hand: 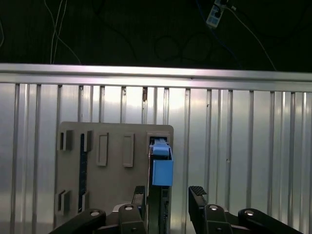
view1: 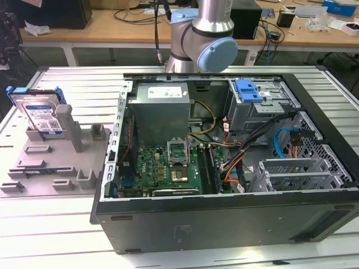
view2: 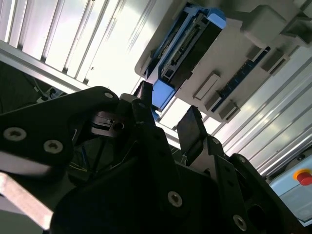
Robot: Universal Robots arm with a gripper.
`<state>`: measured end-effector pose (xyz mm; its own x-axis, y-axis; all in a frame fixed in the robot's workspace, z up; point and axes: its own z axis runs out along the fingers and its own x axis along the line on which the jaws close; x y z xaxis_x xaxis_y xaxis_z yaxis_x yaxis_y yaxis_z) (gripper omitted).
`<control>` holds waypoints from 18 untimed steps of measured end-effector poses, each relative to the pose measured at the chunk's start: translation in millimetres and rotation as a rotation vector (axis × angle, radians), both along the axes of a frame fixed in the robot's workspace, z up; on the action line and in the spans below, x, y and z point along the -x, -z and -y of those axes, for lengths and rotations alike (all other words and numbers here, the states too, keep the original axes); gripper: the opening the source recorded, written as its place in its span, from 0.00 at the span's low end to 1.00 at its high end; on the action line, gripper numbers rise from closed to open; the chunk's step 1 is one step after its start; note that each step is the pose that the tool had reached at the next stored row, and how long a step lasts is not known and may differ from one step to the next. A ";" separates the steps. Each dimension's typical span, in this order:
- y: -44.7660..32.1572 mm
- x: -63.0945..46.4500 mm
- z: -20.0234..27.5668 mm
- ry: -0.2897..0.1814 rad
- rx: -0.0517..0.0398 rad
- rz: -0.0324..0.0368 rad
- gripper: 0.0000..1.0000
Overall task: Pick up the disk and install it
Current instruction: 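Pick up the disk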
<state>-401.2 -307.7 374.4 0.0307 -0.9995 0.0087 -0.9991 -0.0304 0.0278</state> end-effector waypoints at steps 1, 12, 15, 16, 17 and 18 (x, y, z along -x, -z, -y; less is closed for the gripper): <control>0.8 0.3 0.0 0.000 -0.0006 0.0000 0.48; 6.4 2.0 0.8 0.016 -0.0015 0.0000 0.48; 7.7 1.9 1.5 0.024 -0.0016 0.0001 0.48; 8.3 1.9 1.7 0.027 -0.0015 0.0001 0.48; 8.7 1.9 1.9 0.029 -0.0015 0.0000 0.48; 9.3 2.0 2.1 0.033 -0.0015 0.0000 0.48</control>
<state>-403.2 -309.8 365.1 -0.0021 -1.0000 0.0071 -0.9996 0.0023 0.0278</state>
